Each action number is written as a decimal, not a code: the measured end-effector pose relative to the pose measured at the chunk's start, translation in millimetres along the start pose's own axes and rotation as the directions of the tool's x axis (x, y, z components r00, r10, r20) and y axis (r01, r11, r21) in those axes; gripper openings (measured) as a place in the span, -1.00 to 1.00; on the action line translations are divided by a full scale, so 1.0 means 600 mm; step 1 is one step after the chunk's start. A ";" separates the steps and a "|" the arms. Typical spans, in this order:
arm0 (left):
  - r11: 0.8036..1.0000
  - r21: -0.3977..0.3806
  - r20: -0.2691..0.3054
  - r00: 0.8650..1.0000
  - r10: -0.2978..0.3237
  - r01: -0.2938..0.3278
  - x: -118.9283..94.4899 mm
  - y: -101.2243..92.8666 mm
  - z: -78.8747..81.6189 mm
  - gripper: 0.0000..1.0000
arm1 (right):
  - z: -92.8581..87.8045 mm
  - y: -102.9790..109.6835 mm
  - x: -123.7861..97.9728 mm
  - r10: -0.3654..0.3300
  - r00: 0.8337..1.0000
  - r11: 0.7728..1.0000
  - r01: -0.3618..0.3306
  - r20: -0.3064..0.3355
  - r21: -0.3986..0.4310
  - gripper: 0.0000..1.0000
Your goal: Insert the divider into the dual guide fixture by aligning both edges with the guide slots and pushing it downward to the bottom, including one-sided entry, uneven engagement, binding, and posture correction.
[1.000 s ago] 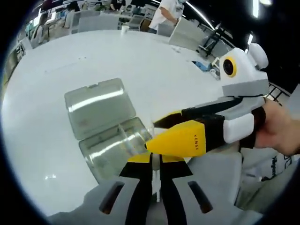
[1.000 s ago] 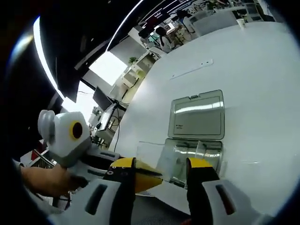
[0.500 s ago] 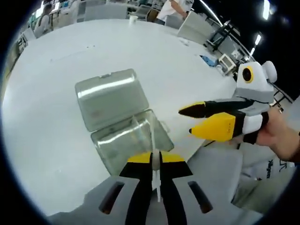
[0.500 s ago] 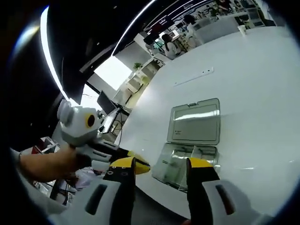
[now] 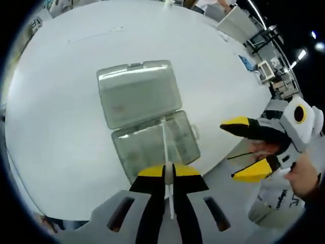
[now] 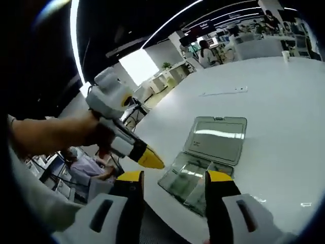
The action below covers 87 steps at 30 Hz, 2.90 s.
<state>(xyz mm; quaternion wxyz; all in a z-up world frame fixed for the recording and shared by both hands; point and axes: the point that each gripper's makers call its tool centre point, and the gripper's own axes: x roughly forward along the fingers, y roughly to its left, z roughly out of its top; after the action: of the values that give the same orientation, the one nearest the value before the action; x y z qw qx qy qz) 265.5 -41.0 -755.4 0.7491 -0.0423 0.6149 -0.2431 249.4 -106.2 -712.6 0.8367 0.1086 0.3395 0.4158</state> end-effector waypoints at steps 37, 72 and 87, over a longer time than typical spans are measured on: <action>0.967 -0.253 -0.060 0.998 0.019 -0.033 0.042 0.029 -0.017 -0.96 | -0.007 0.051 -0.014 0.151 0.988 0.919 -0.135 0.014 -0.372 0.15; 0.956 -0.293 -0.026 0.999 -0.026 0.017 0.066 0.047 -0.013 -0.96 | -0.019 0.055 -0.018 0.159 0.987 0.923 -0.147 0.004 -0.355 0.16; 0.960 -0.281 -0.031 0.999 -0.025 0.015 0.077 0.052 -0.012 -0.96 | -0.023 0.057 -0.015 0.163 0.987 0.920 -0.156 -0.012 -0.360 0.23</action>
<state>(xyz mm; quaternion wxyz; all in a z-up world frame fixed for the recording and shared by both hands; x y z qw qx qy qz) 274.3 -31.3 -810.1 0.7223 -0.1501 0.6555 -0.1618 215.4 -93.1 -702.6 0.8088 -0.0155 0.2399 0.5367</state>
